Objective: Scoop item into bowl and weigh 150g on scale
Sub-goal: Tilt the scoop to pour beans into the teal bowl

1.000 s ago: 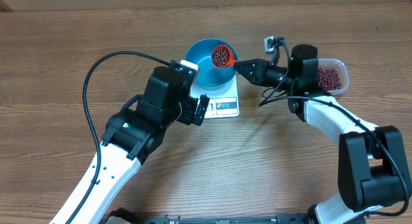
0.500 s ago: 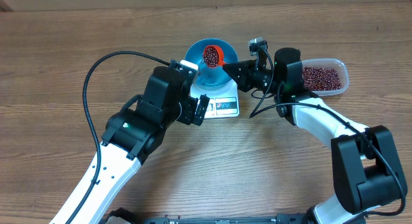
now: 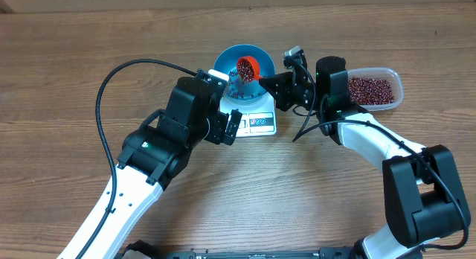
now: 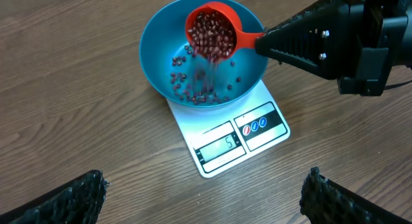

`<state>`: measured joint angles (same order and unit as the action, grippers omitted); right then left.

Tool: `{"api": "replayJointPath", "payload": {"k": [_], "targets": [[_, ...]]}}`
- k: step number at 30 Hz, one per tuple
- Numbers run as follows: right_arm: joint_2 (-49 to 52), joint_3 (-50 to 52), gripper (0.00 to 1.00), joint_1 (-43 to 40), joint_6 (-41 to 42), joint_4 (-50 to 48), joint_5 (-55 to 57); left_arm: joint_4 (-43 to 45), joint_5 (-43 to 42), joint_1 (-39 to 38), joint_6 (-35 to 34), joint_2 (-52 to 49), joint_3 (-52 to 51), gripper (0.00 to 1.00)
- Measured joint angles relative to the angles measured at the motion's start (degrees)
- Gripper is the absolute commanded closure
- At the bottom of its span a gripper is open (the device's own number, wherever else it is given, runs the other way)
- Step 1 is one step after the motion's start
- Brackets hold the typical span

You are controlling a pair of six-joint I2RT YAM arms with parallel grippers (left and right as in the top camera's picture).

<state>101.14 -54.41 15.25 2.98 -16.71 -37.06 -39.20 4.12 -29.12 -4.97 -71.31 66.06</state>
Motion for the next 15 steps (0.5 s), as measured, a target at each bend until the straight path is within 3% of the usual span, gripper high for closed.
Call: {"api": "replayJointPath", "payload": {"k": [15], "targets": [[0.0,0.0,0.96,0.02,-20.35,2.49,-0.04,0.0,0.02,0.0,0.0,0.0,0.02,0.01]]}}
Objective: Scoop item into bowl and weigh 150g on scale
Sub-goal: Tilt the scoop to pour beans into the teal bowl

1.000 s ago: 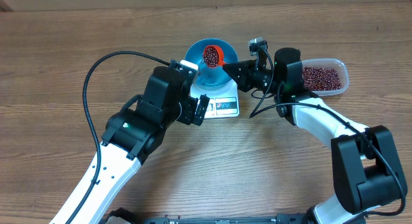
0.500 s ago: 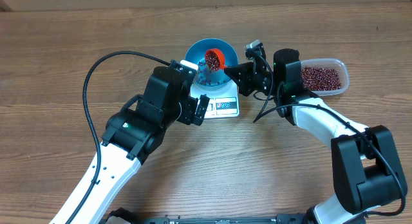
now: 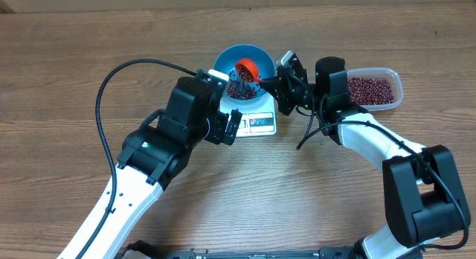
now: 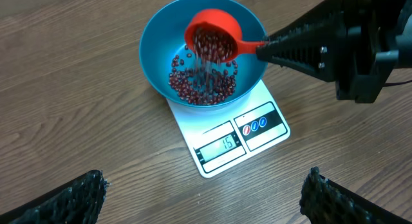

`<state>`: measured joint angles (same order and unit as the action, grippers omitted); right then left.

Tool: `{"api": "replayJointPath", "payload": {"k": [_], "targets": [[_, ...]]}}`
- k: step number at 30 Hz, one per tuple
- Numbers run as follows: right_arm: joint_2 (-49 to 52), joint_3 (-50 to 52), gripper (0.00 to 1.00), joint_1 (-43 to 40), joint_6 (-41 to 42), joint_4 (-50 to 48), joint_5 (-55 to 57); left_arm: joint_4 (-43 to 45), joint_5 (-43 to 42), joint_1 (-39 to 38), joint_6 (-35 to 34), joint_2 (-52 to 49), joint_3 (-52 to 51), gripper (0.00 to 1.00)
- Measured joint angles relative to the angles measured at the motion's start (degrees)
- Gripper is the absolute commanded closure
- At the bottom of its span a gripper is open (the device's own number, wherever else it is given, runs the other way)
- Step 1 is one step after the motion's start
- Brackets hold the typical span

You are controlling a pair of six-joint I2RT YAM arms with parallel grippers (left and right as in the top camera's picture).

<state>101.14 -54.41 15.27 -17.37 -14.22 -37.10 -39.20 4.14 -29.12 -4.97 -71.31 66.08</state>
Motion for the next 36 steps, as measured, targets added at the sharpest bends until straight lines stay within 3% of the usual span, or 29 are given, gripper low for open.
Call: {"api": "replayJointPath", "payload": {"k": [8,19,28,36], "targets": [[0.02,0.0,0.96,0.0,-13.94,1.49,-0.04,0.0,0.0,0.0,0.0,0.0,0.0,0.01],[0.02,0.0,0.96,0.0,-19.71,-5.16,0.02,0.02,0.0,0.0,0.0,0.0,-0.02,0.0],[0.02,0.0,0.96,0.0,-18.75,-5.46,0.02,0.02,-0.02,0.0,0.0,0.0,-0.02,0.0],[-5.25,0.0,0.96,-0.24,-5.55,-1.66,0.04,0.02,0.0,0.0,0.0,0.0,-0.02,0.01]]}}
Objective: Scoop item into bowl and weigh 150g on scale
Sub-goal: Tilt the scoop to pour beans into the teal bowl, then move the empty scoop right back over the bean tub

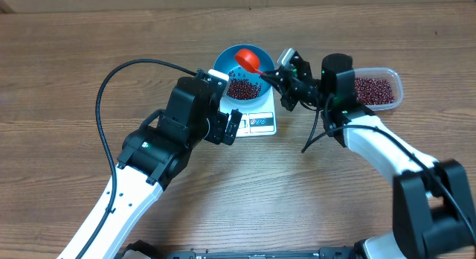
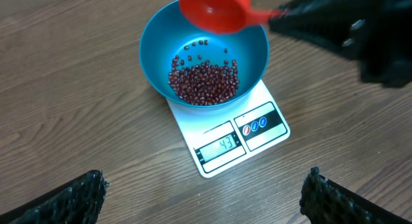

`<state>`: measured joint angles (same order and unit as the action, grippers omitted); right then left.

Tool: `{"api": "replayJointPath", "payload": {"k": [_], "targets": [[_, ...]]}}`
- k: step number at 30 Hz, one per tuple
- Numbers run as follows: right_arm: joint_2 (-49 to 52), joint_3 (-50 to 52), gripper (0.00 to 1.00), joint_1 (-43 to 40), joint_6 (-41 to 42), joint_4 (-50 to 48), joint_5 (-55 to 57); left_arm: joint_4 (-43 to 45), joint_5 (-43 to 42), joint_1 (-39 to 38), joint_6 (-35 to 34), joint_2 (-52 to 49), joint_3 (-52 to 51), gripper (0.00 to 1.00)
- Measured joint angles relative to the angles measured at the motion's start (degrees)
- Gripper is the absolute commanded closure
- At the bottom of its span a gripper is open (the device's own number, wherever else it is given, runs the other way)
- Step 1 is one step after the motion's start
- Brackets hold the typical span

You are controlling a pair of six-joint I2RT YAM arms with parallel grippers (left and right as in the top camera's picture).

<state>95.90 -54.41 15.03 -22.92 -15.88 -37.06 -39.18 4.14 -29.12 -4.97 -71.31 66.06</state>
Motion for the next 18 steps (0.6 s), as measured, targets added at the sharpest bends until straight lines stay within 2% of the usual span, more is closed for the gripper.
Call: {"api": "replayJointPath", "payload": {"k": [6,13,18], "targets": [[-11.26,0.0,0.96,0.0,6.86,9.16,2.4,0.07,-0.02,0.0,0.0,0.0,0.02,0.0],[-26.77,-0.22,0.96,-0.04,14.51,26.86,22.49,0.0,0.0,0.0,0.0,-0.02,0.09,0.01],[-28.55,-0.22,0.96,-0.04,20.39,34.12,38.14,-0.04,0.0,0.0,0.0,-0.02,0.11,0.01]]}}
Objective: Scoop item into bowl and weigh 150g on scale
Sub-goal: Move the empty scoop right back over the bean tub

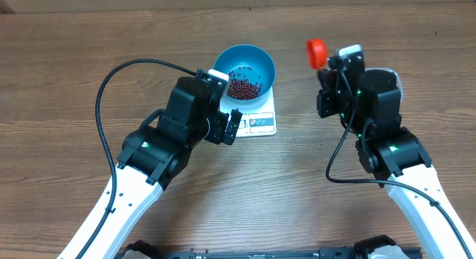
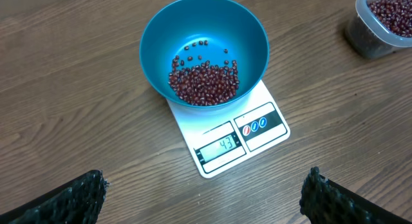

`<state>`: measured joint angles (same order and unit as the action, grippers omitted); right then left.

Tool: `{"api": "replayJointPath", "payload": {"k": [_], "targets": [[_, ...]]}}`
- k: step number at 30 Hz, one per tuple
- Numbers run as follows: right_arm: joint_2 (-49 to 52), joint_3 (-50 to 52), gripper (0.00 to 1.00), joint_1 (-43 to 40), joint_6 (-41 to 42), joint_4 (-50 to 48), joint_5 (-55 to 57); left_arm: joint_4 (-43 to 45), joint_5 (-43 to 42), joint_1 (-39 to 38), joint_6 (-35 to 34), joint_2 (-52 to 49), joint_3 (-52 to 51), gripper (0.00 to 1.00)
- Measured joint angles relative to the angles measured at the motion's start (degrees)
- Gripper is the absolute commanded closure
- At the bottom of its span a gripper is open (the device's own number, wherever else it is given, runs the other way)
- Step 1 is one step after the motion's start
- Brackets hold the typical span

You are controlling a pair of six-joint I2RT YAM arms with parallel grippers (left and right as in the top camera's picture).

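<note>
A blue bowl (image 2: 205, 37) with a heap of red beans (image 2: 203, 82) stands on the white scale (image 2: 238, 140), whose display reads 43. My left gripper (image 2: 203, 205) hovers open just in front of the scale, with nothing between its fingers (image 2: 71, 198). In the overhead view my right gripper (image 1: 329, 64) is off to the right of the bowl (image 1: 245, 65), shut on the handle of the red scoop (image 1: 317, 53). The clear bean container (image 2: 386, 18) shows at the left wrist view's top right; the right arm hides it from overhead.
The left arm's black cable (image 1: 119, 80) loops over the table's left side. The right arm's cable (image 1: 338, 151) hangs beside its wrist. A cardboard wall runs along the far edge of the wooden table (image 1: 312, 184).
My right gripper has gone with the scoop from the bowl's far rim to well right of the bowl. The scale still reads 43. The left arm has not moved.
The scoop was tipped over the bowl with beans falling and the scale at 5. Then the pile had grown and it read 15. Then the emptied scoop stood at the rim with 43 showing, and now it is away to the right.
</note>
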<state>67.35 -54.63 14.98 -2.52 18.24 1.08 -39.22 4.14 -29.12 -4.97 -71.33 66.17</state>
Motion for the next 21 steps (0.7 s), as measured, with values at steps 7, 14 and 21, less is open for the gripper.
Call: {"api": "replayJointPath", "payload": {"k": [7,14,21], "targets": [[0.46,0.0,0.96,0.0,6.43,5.51,15.43,0.02,0.0,0.0,0.0,0.0,0.0,0.01],[3.56,0.0,0.96,-1.9,10.25,7.78,20.37,0.02,0.0,0.0,0.0,0.0,0.0,0.0],[6.34,0.0,0.96,-6.25,16.76,11.28,21.86,0.02,-0.02,0.0,0.0,0.0,0.0,0.01]]}}
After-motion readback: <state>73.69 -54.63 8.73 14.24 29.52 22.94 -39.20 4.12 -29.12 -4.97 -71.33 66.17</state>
